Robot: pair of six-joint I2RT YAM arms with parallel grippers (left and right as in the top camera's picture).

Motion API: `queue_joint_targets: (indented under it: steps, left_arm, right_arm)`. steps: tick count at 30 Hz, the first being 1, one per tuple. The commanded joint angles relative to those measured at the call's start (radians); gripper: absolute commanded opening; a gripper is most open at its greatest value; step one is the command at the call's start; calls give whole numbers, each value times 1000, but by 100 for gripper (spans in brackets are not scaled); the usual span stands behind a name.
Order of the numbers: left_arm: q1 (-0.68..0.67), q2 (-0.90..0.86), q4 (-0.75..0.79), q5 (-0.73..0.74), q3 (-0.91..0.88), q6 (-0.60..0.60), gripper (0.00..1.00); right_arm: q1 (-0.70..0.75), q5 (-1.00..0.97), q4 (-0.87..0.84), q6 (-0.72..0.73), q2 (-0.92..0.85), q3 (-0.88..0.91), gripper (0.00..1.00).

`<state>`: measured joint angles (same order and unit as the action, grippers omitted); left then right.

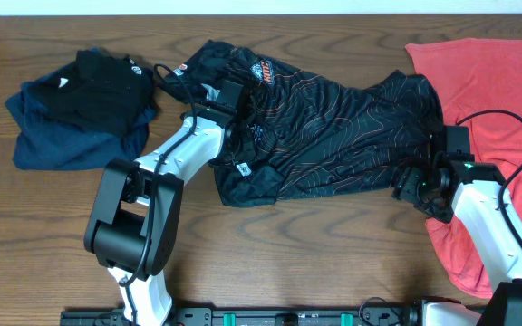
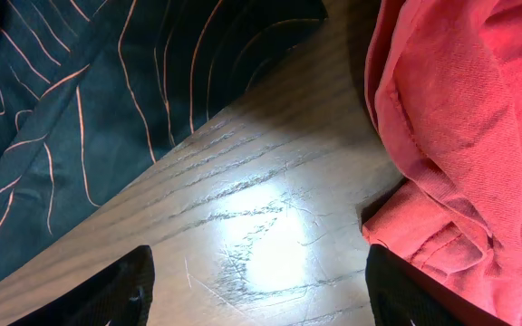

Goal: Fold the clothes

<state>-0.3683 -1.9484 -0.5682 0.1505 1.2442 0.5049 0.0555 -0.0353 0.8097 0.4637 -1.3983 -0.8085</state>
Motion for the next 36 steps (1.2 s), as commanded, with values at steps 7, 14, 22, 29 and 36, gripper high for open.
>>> queue_joint_targets:
  steps: [7, 14, 22, 29, 36]
  left_arm:
    - [-3, -5, 15, -2, 3, 5, 26]
    - [-9, -24, 16, -1, 3, 34, 27]
    - [-41, -25, 24, -2, 3, 43, 27]
    - [-58, -25, 1, -3, 3, 43, 27]
    - [-56, -25, -6, -13, 3, 39, 27]
  right_arm:
    - [11, -10, -2, 14, 0, 5, 73]
    - [11, -11, 2, 14, 0, 5, 73]
    - [11, -13, 2, 14, 0, 5, 73]
    - [11, -13, 2, 14, 0, 5, 73]
    - [11, -13, 3, 14, 0, 5, 73]
